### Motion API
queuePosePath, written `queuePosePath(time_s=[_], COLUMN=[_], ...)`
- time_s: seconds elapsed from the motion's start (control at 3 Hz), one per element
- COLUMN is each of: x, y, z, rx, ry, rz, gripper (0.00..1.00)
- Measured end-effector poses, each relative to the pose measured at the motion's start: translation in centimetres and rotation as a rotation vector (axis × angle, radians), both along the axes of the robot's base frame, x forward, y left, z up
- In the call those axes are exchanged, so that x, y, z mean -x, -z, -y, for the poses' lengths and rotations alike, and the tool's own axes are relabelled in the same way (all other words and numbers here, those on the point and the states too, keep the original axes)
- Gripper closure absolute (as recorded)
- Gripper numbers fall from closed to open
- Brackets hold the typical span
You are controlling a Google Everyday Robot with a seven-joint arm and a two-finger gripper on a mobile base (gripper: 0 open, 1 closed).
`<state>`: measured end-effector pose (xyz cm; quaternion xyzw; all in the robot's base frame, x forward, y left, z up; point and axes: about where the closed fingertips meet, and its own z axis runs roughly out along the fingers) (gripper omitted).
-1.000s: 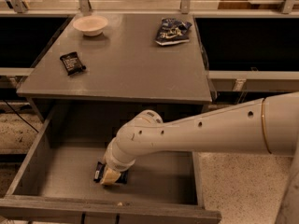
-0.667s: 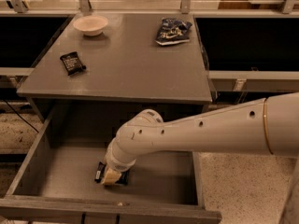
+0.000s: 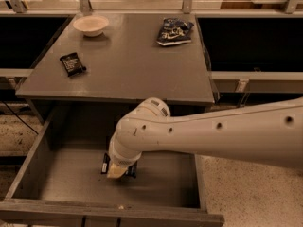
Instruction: Pick rxbar blueberry from top drawer and place on counter
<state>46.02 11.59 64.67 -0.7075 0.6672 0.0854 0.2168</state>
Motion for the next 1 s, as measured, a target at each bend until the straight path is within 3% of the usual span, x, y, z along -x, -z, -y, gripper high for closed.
queuePosePath(time_s=[0.33, 0.67, 1.0], x=[-0.2, -0.2, -0.6], y=[-5.7, -5.7, -6.4], z=[1.2, 1.3, 4.7], rx=[0.031, 0.031, 0.032], ry=[0.010, 0.010, 0.086], rz=[0.109, 0.109, 0.115], gripper=[1.00, 1.00, 1.00])
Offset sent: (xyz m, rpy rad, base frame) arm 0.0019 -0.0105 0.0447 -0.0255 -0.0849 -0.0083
